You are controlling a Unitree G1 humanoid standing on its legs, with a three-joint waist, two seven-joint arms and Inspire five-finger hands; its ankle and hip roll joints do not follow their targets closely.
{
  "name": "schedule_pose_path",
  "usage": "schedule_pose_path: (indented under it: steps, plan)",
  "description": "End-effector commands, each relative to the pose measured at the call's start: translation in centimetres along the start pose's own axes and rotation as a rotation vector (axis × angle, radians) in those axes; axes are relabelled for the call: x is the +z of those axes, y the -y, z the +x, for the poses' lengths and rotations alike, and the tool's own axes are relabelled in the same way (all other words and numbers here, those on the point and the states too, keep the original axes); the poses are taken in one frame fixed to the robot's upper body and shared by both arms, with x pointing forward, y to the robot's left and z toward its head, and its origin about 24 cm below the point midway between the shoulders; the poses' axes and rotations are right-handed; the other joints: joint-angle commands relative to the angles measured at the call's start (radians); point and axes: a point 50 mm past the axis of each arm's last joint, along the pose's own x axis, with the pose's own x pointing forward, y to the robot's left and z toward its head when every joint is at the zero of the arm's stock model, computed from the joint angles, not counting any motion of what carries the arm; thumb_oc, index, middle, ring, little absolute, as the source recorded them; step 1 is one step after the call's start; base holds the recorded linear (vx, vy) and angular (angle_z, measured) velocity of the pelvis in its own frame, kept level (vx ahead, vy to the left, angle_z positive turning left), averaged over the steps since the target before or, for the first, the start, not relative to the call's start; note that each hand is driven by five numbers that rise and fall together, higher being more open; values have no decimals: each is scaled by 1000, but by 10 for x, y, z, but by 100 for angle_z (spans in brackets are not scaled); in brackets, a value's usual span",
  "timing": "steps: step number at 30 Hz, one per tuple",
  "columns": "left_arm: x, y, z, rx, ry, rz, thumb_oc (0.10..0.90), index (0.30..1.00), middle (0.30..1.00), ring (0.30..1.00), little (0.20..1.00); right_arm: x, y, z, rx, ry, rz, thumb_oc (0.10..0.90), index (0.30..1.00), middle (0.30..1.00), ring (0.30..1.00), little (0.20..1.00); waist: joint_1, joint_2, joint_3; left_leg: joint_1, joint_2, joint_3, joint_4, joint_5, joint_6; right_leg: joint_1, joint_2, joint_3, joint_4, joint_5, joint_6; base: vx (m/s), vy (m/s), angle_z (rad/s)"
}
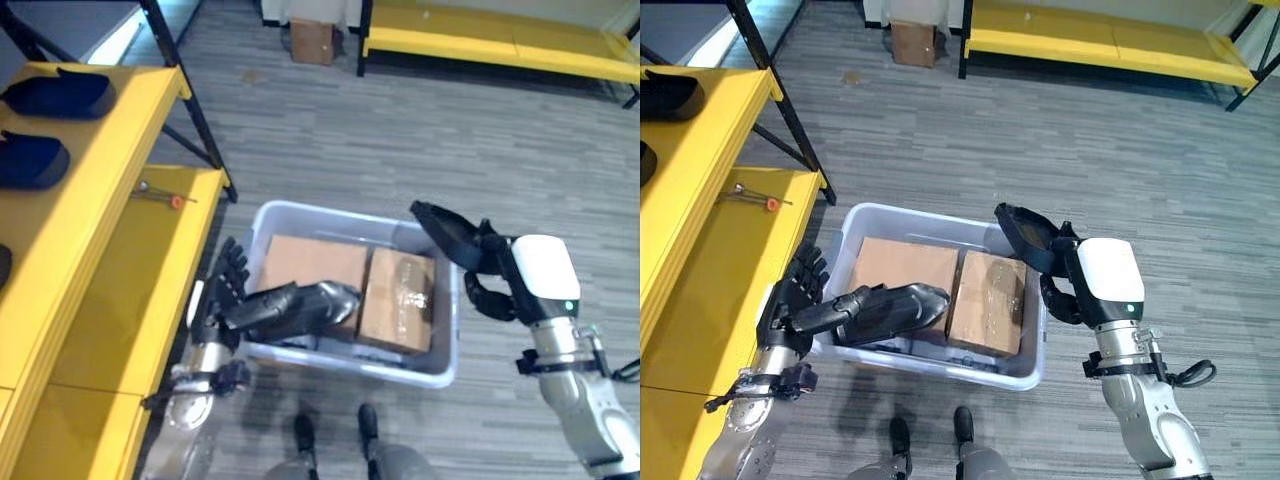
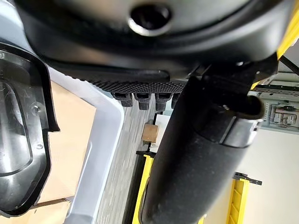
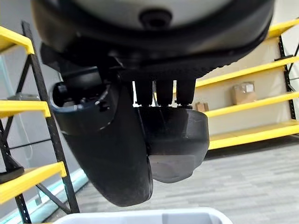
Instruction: Move parts from the plastic box to the shelf.
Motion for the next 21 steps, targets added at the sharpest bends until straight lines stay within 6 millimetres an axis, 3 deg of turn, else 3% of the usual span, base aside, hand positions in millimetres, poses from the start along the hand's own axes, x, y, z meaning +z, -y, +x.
schedule_pose_path:
  steps: [1, 8, 14, 18, 21]
  plan:
    - [12, 0, 1, -21, 95, 8, 900, 1000, 1000, 1000, 1000, 8, 36, 13, -160, 138, -80, 400, 300, 300, 300, 300, -7, 19, -220, 64, 118, 32, -6, -67, -69, -92, -5, 72, 147, -128, 91, 13, -78, -2]
    - [6, 0, -2, -4, 71, -9, 900, 1000, 1000, 1000, 1000, 6, 39, 6, -159, 141, -101, 400, 300, 300, 300, 300, -13, 35, -223, 84, 170, 8, -6, -31, -91, -59, 48, 54, 190, -186, 51, -21, -141, -1]
    - [6, -1, -5, 16, 73, -22, 900, 1000, 1000, 1000, 1000, 10, 40, 11, -166, 173, -100, 400, 300, 300, 300, 300, 14, 45, -194, 81, 199, -22, 1, 8, -101, -44, 81, 14, 210, -211, 25, -64, -139, 7]
    - [8, -4, -5, 33, 85, -17, 900, 1000, 1000, 1000, 1000, 9, 41, 15, -181, 169, -96, 400, 300, 300, 300, 300, 48, 47, -146, 31, 199, -58, -1, 61, -110, -58, 87, -35, 229, -222, 12, -142, -88, 21]
    - [13, 0, 0, 23, 109, -23, 900, 1000, 1000, 1000, 1000, 3, 45, 16, -214, 146, -121, 400, 300, 300, 300, 300, 53, 38, -110, -34, 187, -91, 17, 87, -108, -85, 61, -93, 250, -220, 11, -169, -15, 62]
